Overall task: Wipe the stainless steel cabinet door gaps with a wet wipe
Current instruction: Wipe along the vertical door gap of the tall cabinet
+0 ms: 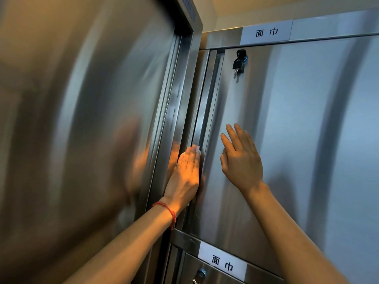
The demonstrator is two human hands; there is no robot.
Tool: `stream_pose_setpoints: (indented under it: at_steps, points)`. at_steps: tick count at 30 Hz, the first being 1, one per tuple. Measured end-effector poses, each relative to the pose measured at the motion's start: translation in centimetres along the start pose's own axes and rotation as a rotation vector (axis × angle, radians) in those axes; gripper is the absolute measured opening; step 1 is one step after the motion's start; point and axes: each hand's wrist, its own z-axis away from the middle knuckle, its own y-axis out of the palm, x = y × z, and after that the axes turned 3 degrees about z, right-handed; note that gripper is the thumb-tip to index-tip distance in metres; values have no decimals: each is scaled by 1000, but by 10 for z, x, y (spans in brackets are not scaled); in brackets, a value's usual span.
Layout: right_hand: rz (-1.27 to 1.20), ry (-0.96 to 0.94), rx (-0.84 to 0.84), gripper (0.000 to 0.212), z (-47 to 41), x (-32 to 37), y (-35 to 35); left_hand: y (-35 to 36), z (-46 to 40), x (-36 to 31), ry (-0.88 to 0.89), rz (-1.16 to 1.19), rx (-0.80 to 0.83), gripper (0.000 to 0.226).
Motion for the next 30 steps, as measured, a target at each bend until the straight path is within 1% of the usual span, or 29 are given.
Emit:
stream_pose_setpoints:
  at_steps: [6, 12, 16, 19, 21, 22, 25, 26, 27, 30]
  points:
    - [2, 0, 11, 46, 0, 0, 1, -3, 13, 0, 39, -46, 53, 65]
    - [-1, 3, 3, 46, 0, 0, 1, -1, 30, -2, 67, -97, 67, 62]
    - [2, 8, 10, 46, 0, 1, 0, 1, 34, -3, 60, -62, 74, 52]
    - [1, 11, 15, 45, 0, 1, 0, -1, 28, -4, 31, -12, 68, 50]
    - [3, 12, 16, 45, 0, 0, -1, -1, 22, -3, 50, -12, 28, 42]
    - [5, 11, 17, 45, 0, 0, 0, -1, 19, -3, 51, -9, 11, 41]
    - [9, 8, 16, 45, 0, 0, -1, -2, 15, -4, 11, -24, 24, 64]
    - [10, 8, 16, 45, 0, 0, -1, -2, 16, -4, -5, -26, 40, 66]
    - [9, 8, 16, 44, 0, 1, -1, -2, 19, -5, -15, -18, 56, 65]
    - [3, 8, 15, 44, 0, 1, -1, 1, 29, -4, 36, -5, 51, 39]
